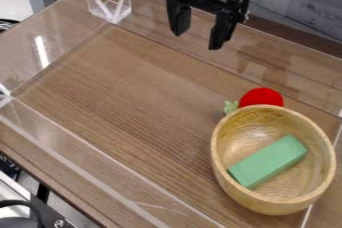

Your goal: Remove the green stick from the brown bowl and put it on the table

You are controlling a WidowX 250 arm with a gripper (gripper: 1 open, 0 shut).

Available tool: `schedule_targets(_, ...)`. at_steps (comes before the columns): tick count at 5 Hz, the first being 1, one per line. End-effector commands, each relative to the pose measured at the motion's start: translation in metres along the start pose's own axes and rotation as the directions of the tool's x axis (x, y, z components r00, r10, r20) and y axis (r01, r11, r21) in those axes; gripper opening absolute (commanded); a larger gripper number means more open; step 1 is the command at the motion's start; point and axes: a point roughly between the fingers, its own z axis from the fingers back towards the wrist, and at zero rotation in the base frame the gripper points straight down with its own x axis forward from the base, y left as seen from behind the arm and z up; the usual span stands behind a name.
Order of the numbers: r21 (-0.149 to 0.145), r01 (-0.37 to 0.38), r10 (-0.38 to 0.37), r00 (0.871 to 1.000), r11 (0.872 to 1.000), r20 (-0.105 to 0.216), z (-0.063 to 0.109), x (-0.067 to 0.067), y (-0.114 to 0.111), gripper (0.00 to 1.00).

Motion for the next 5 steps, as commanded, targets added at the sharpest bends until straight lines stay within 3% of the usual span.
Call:
schedule_targets(1,-0.008,-0.010,0.010,1.000,1.000,-0.026,-0.012,-0.002,-0.005,1.00)
schedule_targets(2,-0.024,0.028,-0.029,0.999,0.999,-0.035,-0.020,-0.011,-0.035,0.00)
schedule_targets(3,-0.030,0.046,-0.047,0.998,0.998,-0.031,-0.026,-0.018,-0.068,1.00)
schedule_targets(4,-0.036,0.053,-0.054,0.998,0.998,-0.028,-0.031,-0.024,-0.093,1.00)
schedule_targets(5,-0.038,0.126,-0.127,0.992,0.991,-0.018,-0.030,-0.030,-0.108,1.00)
